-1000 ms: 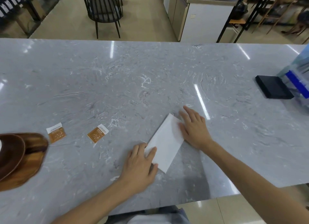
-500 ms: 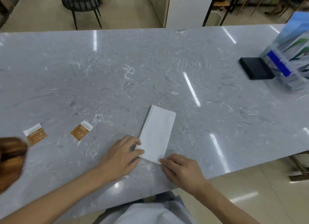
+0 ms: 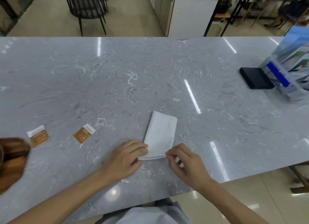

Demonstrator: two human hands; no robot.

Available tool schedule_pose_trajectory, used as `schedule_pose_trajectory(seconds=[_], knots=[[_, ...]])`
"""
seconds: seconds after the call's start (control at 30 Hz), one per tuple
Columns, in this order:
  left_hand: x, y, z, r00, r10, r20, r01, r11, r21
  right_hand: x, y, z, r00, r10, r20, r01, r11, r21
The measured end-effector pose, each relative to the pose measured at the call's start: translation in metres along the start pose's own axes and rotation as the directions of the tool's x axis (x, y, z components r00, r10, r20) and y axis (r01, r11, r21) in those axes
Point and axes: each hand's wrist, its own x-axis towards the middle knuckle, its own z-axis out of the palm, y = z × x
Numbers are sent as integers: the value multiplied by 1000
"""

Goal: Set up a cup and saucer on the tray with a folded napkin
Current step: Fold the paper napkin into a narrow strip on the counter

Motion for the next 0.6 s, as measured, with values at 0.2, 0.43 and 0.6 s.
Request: schedule_pose_trajectory(seconds=[0.2, 0.43, 0.6], knots=[[16, -1, 1, 999, -27, -24, 24, 995, -102, -3, 2, -3, 985, 154, -71, -144, 981, 133], [32, -15, 9, 996, -67, -57, 51, 967, -251, -5, 13, -8, 944, 328, 39, -325, 899, 295], [36, -22, 10, 994, -91, -60, 71, 958, -277, -5, 32, -6, 950, 263, 169, -291, 942, 170]])
